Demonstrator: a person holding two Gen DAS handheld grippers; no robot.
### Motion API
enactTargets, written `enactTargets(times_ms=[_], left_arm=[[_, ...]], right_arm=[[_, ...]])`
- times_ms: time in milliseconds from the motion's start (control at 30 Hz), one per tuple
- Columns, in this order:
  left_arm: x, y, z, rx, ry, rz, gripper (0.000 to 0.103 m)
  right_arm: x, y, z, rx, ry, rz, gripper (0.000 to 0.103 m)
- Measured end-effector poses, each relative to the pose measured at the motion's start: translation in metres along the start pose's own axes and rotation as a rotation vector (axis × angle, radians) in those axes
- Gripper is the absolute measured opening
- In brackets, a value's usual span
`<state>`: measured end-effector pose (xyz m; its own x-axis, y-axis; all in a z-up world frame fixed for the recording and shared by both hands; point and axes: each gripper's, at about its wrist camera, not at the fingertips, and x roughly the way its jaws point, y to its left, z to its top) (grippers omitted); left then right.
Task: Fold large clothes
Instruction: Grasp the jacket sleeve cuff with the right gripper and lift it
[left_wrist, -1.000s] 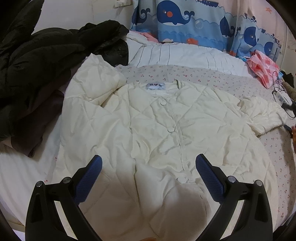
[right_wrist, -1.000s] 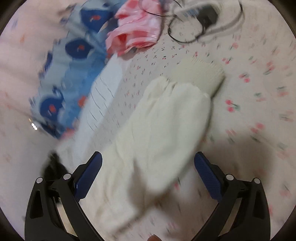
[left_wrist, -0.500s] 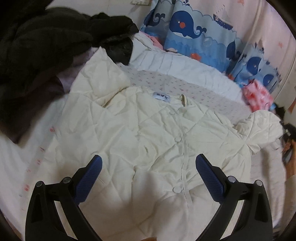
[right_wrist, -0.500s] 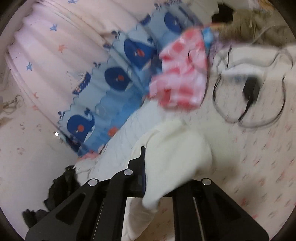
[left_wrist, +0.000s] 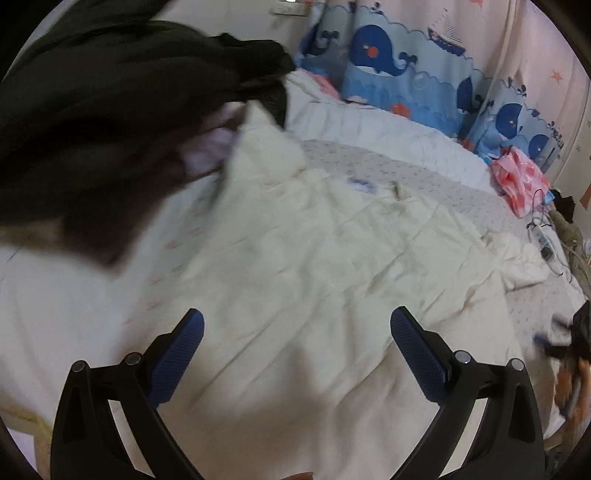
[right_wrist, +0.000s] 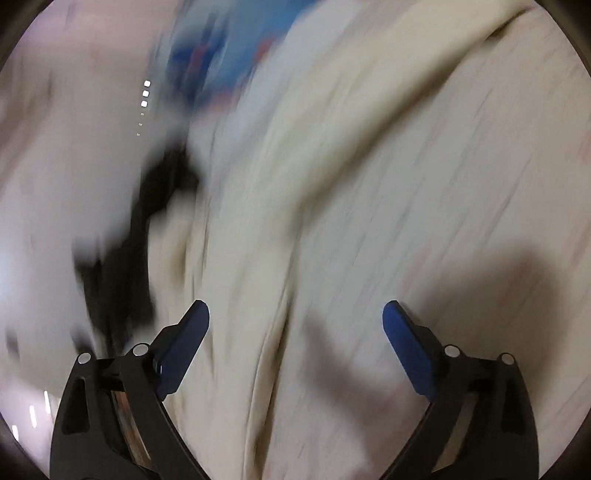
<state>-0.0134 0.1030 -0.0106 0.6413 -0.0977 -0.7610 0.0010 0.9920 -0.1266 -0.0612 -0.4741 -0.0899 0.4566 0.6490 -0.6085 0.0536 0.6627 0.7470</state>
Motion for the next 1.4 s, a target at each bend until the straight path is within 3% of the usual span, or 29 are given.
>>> enactTargets(times_ms=[100,233,300,367,400,500,567,600,633,700,767,800,833,867,900,967,1033,1133,1233,1400], left_arm=[[-0.019,0.037,-0.027,-0.026,0.048,0.099,0.097],[-0.039,0.096,-0.068,-0.129,0.111,0.192,0.097],[-0.041,0.112,-0.084,-0.164,0.139,0.199,0.097],[-0.039,0.116,-0.097,-0.178,0.172,0.187,0.097],[-0.036,0.113,-0.102,-0.173,0.191,0.183,0.097],[-0.041,0.093,-0.107,-0.149,0.195,0.158,0.097],[-0.057,0.072,-0.101,-0.099,0.158,0.117,0.097],[-0.062,0.061,-0.096,-0.071,0.139,0.111,0.097],[-0.066,0.053,-0.094,-0.047,0.123,0.107,0.097],[-0.067,0.038,-0.087,-0.012,0.107,0.091,0.097],[-0.061,0.019,-0.08,0.033,0.098,0.08,0.097],[-0.057,0.007,-0.077,0.059,0.092,0.083,0.097],[-0.052,-0.01,-0.072,0.098,0.08,0.093,0.097],[-0.048,-0.024,-0.069,0.131,0.071,0.091,0.097],[-0.041,-0.045,-0.063,0.175,0.052,0.08,0.097],[-0.034,-0.077,-0.05,0.233,0.022,0.064,0.097],[-0.02,-0.115,-0.038,0.303,-0.023,0.063,0.097],[0.003,-0.162,-0.024,0.371,-0.082,0.063,0.097],[0.025,-0.202,-0.013,0.398,-0.105,0.035,0.097],[0.052,-0.23,-0.008,0.437,-0.129,0.019,0.097]], right_arm=[[0.04,0.041,-0.06,-0.109,0.244,0.006,0.092],[0.056,0.088,-0.095,-0.225,0.399,0.071,0.086],[0.065,0.104,-0.097,-0.28,0.449,0.06,0.047],[0.067,0.12,-0.103,-0.326,0.437,0.012,0.022],[0.057,0.126,-0.099,-0.317,0.397,0.034,0.016],[-0.004,0.141,-0.075,-0.294,0.2,0.159,0.014],[-0.048,0.15,-0.063,-0.319,0.104,0.187,0.014],[-0.065,0.149,-0.063,-0.341,0.1,0.172,0.014],[-0.067,0.149,-0.067,-0.355,0.127,0.149,0.014],[-0.047,0.124,-0.091,-0.404,0.304,-0.007,0.023],[-0.02,0.087,-0.118,-0.375,0.453,-0.174,0.029],[-0.024,0.07,-0.12,-0.333,0.452,-0.166,0.033],[-0.034,0.062,-0.116,-0.293,0.409,-0.108,0.036],[-0.061,0.049,-0.102,-0.229,0.29,-0.02,0.046],[-0.086,0.041,-0.087,-0.178,0.164,0.019,0.067],[-0.134,0.024,-0.056,-0.092,-0.081,0.029,0.091],[-0.168,0.001,-0.015,0.001,-0.251,0.048,0.094],[-0.188,-0.045,0.045,0.127,-0.377,0.034,0.094],[-0.175,-0.09,0.088,0.234,-0.449,0.013,0.094],[-0.125,-0.125,0.126,0.3,-0.522,-0.087,0.094]])
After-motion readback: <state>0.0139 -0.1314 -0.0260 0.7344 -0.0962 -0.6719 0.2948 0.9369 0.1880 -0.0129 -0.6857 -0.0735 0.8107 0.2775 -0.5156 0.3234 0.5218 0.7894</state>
